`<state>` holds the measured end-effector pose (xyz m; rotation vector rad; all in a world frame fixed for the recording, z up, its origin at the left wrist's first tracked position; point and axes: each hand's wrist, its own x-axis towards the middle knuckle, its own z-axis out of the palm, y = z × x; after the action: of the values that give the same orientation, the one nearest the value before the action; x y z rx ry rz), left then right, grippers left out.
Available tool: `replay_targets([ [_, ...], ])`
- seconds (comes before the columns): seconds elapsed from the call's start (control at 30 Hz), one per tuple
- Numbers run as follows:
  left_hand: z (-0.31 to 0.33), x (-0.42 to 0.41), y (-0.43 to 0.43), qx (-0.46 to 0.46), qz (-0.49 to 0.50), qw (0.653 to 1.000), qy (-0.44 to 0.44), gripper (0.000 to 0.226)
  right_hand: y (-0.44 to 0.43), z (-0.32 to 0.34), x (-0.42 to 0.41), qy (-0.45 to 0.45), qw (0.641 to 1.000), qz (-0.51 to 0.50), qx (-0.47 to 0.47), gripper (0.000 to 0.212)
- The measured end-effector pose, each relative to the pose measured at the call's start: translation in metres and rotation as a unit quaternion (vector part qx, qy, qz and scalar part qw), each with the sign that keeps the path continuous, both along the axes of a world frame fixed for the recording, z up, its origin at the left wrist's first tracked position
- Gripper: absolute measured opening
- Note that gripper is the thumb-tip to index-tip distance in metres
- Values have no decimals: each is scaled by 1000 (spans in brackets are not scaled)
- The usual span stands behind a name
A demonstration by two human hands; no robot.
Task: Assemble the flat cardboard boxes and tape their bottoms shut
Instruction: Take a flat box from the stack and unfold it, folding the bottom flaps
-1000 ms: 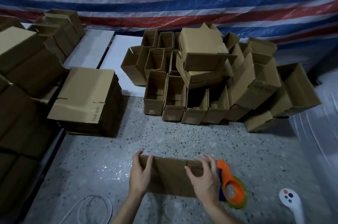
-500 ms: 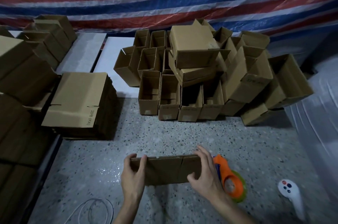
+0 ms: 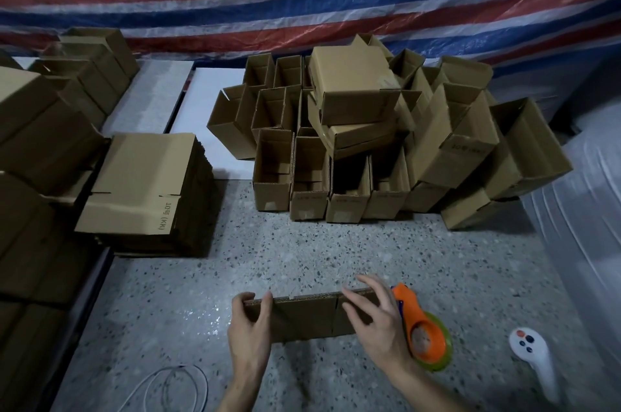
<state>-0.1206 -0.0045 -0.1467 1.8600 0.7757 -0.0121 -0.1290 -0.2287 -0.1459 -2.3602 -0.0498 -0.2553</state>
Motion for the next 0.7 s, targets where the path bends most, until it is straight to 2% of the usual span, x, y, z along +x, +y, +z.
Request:
replay_targets([
  [0.1, -2, -3, 2, -9, -3, 1000, 5, 28, -2, 0, -2, 13, 999, 26, 34, 38],
  [0.2, 0, -2, -1, -15, -12, 1000, 10, 28, -3, 2, -5, 59, 997, 25, 49, 20],
  [0.33, 9, -1, -9, -23, 3, 1000, 11, 21, 1, 9, 1, 58, 997, 10, 54, 28],
  [0.47, 15, -3, -24, -24, 11, 1000, 7, 25, 14, 16, 4, 47, 985, 115, 119, 34],
  [0.57, 21, 6, -26, -8, 25, 999, -17, 20, 25, 12, 1, 67, 976, 135, 155, 12],
  [0.67, 21, 9, -15, 9, -23, 999, -22, 16, 23, 8, 3, 96, 973, 5, 210, 76],
  [0.7, 20, 6, -11, 12, -47, 999, -15, 18, 20, 8, 6, 109, 966, -43, 232, 80],
])
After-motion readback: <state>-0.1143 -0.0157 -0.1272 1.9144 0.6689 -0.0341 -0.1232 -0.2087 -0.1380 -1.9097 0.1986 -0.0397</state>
